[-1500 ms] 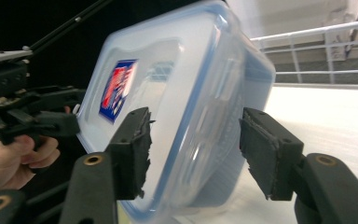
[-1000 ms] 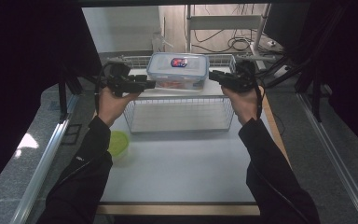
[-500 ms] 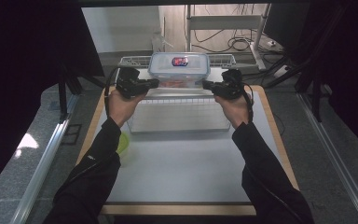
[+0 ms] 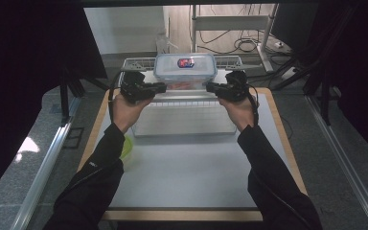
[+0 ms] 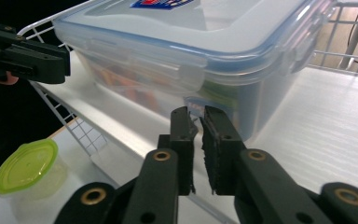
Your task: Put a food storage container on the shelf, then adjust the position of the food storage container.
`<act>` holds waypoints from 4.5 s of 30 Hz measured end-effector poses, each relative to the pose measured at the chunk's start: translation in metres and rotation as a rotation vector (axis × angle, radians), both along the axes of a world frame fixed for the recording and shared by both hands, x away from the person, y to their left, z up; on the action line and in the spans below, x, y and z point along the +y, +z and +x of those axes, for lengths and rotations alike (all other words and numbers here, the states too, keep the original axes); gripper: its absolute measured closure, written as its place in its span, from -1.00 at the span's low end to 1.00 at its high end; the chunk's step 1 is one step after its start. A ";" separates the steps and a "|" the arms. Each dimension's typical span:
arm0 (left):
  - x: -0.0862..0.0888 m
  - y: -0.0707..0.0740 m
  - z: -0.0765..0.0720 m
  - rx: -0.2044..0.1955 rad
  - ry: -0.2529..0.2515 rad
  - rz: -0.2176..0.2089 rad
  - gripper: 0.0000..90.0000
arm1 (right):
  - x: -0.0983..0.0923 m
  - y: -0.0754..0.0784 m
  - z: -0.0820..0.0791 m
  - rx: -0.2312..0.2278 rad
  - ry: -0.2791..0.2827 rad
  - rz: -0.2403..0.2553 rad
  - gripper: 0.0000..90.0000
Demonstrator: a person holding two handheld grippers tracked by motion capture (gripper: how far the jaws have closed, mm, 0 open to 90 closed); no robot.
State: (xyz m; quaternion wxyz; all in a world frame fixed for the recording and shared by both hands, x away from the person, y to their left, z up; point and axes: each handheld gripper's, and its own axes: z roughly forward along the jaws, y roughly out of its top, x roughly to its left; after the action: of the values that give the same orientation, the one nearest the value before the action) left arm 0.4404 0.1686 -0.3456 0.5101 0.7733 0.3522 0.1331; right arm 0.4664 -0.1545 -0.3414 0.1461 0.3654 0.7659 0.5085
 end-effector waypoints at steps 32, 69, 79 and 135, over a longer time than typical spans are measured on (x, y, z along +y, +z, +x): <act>-0.006 -0.038 -0.069 -0.031 -0.079 0.062 -0.48 | -0.008 -0.016 -0.055 -0.044 0.070 -0.050 -0.31; -0.012 -0.156 -0.158 0.000 -0.064 0.211 -0.95 | -0.036 -0.129 -0.133 0.048 0.153 -0.174 -0.90; -0.010 -0.161 -0.163 -0.021 -0.039 0.226 -0.96 | -0.053 -0.138 -0.151 0.023 0.124 -0.194 -0.90; 0.145 -0.165 -0.096 0.181 0.421 0.211 0.99 | -0.059 -0.153 -0.139 0.095 0.074 -0.216 -0.84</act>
State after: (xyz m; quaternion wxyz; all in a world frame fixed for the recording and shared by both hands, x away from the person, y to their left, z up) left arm 0.3448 0.3132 -0.5110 0.3537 0.7407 0.5341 0.2026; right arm 0.3271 -0.2131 -0.4945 0.1293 0.3427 0.8353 0.4100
